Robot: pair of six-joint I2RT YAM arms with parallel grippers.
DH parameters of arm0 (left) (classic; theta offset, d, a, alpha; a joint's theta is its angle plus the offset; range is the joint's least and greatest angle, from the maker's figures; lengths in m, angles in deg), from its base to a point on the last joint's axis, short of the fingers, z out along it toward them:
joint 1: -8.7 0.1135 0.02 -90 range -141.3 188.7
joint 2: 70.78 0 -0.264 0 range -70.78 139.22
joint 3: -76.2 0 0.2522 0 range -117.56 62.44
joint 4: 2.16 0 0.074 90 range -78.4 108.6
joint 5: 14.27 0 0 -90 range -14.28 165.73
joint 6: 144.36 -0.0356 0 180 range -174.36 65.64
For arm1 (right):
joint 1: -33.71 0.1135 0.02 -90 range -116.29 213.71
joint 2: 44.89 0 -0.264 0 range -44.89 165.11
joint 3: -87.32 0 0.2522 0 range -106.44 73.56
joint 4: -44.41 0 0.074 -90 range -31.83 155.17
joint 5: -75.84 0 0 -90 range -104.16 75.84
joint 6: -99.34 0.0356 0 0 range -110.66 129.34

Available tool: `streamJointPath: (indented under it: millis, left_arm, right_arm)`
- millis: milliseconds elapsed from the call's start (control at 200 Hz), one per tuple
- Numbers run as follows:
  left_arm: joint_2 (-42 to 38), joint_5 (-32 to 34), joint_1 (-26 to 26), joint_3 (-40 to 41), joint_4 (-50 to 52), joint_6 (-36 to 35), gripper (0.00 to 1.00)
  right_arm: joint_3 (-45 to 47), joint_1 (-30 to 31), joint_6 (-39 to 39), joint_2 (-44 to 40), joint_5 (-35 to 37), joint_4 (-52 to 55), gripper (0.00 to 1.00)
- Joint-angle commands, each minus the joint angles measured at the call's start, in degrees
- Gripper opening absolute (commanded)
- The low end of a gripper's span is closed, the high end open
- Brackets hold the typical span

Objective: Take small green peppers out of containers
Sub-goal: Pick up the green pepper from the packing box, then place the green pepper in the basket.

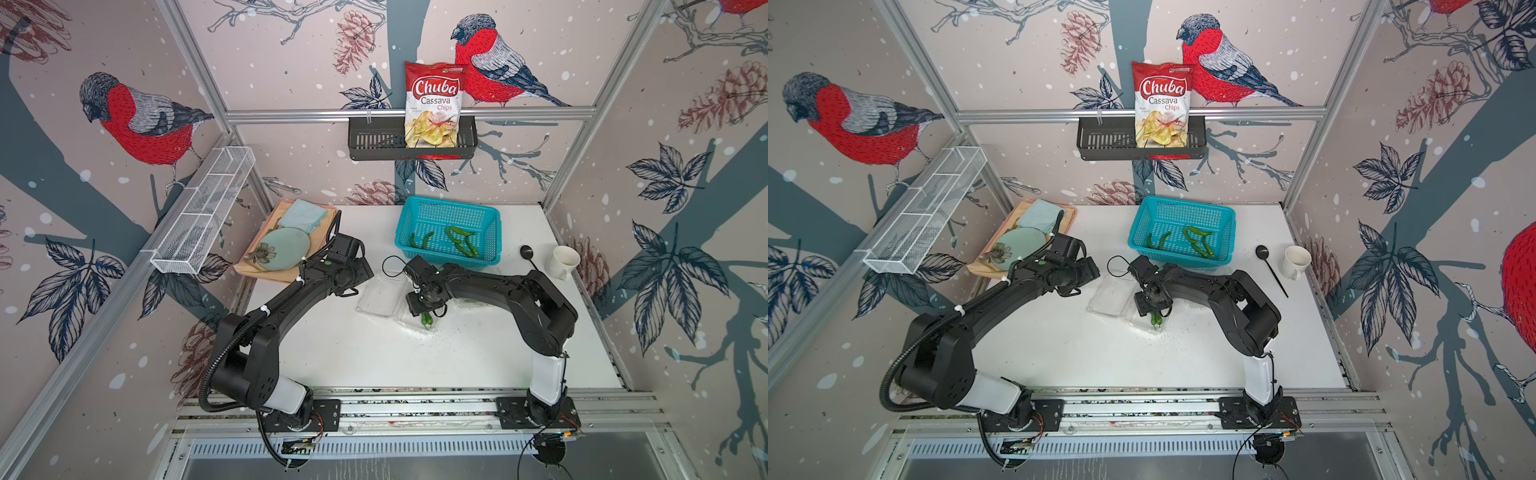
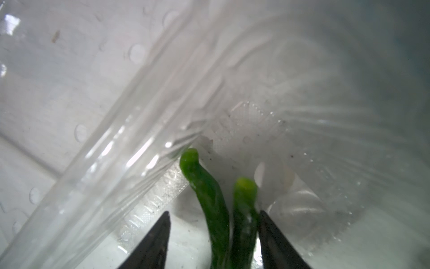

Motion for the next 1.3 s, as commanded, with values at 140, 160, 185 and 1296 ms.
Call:
streamJointPath:
  millis: [140,160,185,1296]
  left_arm:
    - [-0.5,1.5,0.2,-0.1,0.3,1.7,0.83]
    - [-0.5,1.5,0.1,-0.1,0.3,1.7,0.83]
    - [-0.4,1.5,0.2,-0.2,0.3,1.8,0.83]
    - [2.3,-1.6,-0.9,-3.8,3.9,-3.1,0.83]
  right_arm:
    - [0.2,0.0,-0.3,-0.4,-0.3,0.7,0.19]
    - [0.2,-0.1,-0.3,-0.6,-0.2,0.6,0.18]
    - [0.4,-0.2,-0.3,-1.0,-0.1,0.6,0.16]
    - [-31.8,-24.3,-3.4,15.5,19.4,-8.1,0.19]
